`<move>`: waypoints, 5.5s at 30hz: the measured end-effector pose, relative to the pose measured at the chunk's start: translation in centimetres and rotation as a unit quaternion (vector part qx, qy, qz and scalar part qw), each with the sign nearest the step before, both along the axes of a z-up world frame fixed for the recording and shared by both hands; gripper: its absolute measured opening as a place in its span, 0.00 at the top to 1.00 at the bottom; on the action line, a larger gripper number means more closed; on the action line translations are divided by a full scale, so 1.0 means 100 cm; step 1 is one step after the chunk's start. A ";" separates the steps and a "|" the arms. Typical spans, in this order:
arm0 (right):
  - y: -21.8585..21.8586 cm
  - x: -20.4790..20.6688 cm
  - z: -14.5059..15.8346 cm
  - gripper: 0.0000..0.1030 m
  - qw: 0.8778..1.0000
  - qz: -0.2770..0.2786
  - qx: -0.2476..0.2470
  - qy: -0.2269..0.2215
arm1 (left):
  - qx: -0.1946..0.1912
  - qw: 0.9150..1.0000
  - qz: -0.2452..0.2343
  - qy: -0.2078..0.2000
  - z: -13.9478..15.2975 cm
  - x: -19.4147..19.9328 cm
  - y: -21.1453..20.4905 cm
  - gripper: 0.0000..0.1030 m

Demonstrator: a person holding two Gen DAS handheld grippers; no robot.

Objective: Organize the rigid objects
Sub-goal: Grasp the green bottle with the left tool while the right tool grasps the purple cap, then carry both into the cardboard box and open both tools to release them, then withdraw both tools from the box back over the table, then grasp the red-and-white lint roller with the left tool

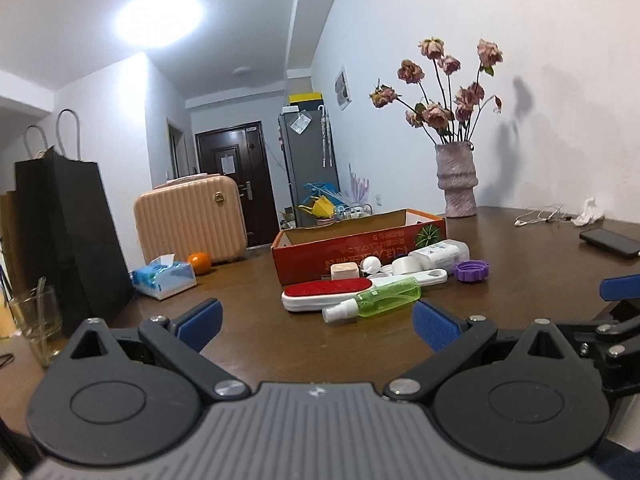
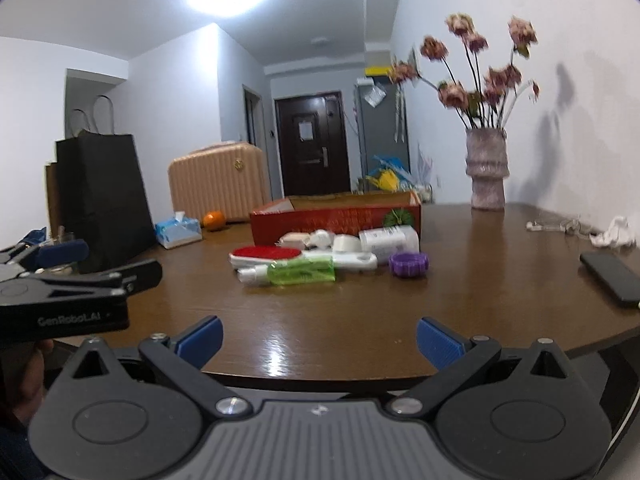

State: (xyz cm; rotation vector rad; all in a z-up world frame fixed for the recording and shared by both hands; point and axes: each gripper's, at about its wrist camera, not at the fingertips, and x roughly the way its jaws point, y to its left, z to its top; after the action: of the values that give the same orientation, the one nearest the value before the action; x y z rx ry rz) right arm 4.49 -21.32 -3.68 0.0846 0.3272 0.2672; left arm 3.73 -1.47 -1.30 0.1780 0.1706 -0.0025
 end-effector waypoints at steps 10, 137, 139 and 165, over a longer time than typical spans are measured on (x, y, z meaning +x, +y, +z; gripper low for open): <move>-0.018 0.093 0.001 0.02 0.997 -0.001 -0.039 0.060 | 0.008 0.995 -0.074 0.061 -0.007 0.093 0.001 0.00; -0.013 0.028 0.026 0.00 0.998 -0.020 -0.008 -0.067 | -0.106 0.988 -0.007 0.109 0.023 0.042 0.056 0.00; -0.012 0.032 0.024 0.00 0.998 -0.028 -0.011 -0.061 | -0.112 0.987 -0.011 0.112 0.023 0.044 0.055 0.00; -0.016 0.268 -0.004 0.74 0.989 0.008 0.044 0.138 | -0.176 0.945 -0.044 0.273 -0.008 0.302 0.104 0.27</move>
State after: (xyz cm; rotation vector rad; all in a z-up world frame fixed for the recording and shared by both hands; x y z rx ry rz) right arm 31.30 -22.92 -4.03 0.2073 0.5907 0.2863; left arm 33.88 8.92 -2.06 -0.1798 0.7111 -0.1728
